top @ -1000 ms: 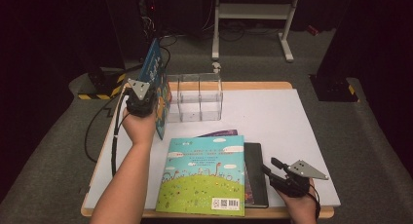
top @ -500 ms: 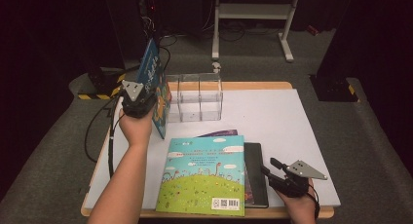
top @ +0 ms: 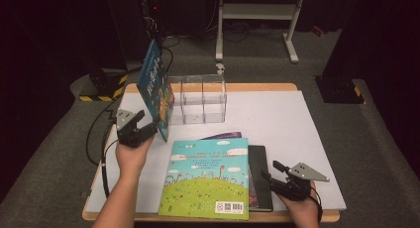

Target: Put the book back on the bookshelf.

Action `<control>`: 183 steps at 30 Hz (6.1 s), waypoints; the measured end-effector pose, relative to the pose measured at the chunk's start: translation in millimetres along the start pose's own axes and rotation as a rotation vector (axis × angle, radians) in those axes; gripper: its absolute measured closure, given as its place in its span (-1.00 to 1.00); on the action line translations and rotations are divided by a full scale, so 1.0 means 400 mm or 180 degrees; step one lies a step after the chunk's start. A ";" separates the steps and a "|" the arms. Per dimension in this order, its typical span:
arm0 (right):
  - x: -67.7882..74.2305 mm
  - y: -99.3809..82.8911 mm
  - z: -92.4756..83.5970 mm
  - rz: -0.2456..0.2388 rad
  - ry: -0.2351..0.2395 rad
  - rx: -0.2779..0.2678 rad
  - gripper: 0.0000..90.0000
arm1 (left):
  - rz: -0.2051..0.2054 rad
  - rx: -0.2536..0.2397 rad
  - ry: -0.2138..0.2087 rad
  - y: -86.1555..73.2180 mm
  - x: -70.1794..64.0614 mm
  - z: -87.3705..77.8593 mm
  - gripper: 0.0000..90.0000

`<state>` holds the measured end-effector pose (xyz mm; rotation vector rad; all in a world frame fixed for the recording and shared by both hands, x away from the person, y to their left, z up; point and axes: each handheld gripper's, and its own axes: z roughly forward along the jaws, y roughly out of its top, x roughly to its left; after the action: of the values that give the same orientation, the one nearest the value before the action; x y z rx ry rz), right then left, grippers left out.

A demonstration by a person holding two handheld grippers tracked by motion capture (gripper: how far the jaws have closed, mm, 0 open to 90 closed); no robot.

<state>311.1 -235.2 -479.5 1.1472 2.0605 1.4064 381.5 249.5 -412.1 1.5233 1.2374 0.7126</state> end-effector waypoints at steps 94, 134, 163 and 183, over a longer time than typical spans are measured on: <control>-0.006 0.074 -0.007 0.0578 0.0059 0.0385 -0.24 | -0.0342 0.0779 -0.1458 -0.203 -0.250 -0.024 -0.15; 0.049 0.276 -0.061 0.0004 -0.0102 -0.0761 0.13 | 0.0189 -0.0423 -0.1116 -0.050 -0.227 -0.003 -0.04; 0.077 0.260 -0.093 -0.0287 0.0654 -0.0738 -0.12 | 0.0281 -0.0579 -0.1279 -0.084 -0.240 -0.051 -0.34; 0.168 0.295 -0.046 -0.0516 0.0432 -0.0825 0.78 | 0.0096 -0.0086 -0.0534 -0.163 -0.062 -0.098 -0.25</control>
<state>306.6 -173.1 -357.2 0.7820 1.9377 1.6493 316.4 237.2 -456.9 1.5493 1.0775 0.6054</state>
